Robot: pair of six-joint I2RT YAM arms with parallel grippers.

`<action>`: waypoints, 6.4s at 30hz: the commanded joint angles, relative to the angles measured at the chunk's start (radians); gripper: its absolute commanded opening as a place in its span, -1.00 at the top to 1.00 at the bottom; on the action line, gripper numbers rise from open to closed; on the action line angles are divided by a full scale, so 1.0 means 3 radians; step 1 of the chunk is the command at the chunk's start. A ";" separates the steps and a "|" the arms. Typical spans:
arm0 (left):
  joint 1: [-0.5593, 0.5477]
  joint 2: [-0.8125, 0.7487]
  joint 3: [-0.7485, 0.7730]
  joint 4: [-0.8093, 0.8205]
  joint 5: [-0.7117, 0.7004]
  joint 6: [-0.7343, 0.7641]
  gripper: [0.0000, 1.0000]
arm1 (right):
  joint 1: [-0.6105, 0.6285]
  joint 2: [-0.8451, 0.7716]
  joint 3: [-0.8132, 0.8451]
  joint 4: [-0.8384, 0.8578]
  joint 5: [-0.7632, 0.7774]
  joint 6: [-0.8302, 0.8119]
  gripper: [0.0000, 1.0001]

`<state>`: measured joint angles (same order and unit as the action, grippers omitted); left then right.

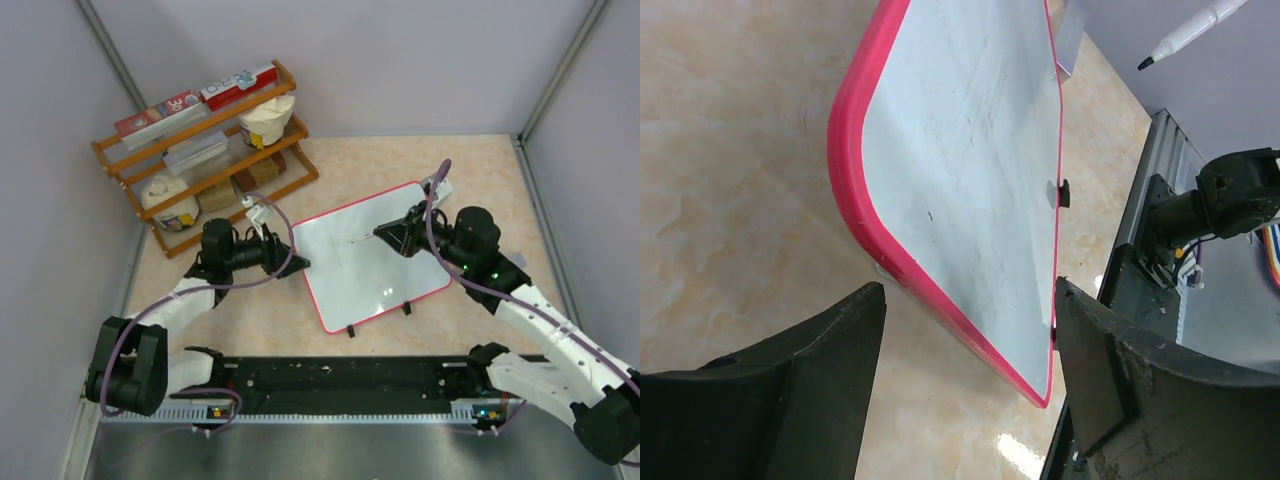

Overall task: Write a sentence on the whiteboard
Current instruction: Hold the whiteboard on the whiteboard stand, then write a sentence on the whiteboard.

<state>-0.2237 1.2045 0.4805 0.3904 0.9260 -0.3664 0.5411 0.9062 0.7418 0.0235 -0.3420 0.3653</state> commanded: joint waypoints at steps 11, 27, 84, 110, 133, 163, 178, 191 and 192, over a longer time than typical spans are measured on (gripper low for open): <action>0.0009 0.0024 0.0019 0.0309 -0.0035 0.0117 -0.46 | 0.0037 -0.0070 0.0176 0.0050 0.0102 -0.0185 1.00; 0.0009 0.0443 0.0285 0.0524 0.0334 -0.0026 -0.20 | 0.0078 0.0334 0.0268 0.0407 -0.0020 -0.0195 1.00; 0.0009 0.0664 0.0306 0.0386 0.0313 0.0137 1.00 | 0.0661 0.1249 0.0437 0.0955 0.0716 -0.0461 1.00; 0.0004 0.0674 0.0321 0.0355 0.0314 0.0168 1.00 | 0.0661 0.1019 0.0094 0.0975 0.0491 -0.0440 1.00; 0.0004 0.0705 0.0331 0.0340 0.0308 0.0178 1.00 | 0.0656 0.0942 0.0345 0.1103 0.0480 -0.0287 1.00; -0.0006 0.0740 0.0347 0.0330 0.0334 0.0183 1.00 | 0.0651 0.1213 0.0360 0.1175 0.0782 -0.0302 1.00; -0.0011 0.0725 0.0347 0.0314 0.0329 0.0188 1.00 | 0.0610 0.1131 0.0309 0.1067 0.0971 -0.0307 1.00; -0.0011 0.0740 0.0357 0.0299 0.0339 0.0194 1.00 | 0.0538 0.1065 0.0309 0.0996 0.0997 -0.0307 1.00; -0.0011 0.0740 0.0352 0.0294 0.0329 0.0194 1.00 | 0.0533 0.1065 0.0309 0.1006 0.0987 -0.0302 1.00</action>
<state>-0.2165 1.4120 0.5705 0.4854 1.0466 -0.4095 0.7139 1.2465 0.8082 0.3332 -0.0822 0.2901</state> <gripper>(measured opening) 0.239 0.115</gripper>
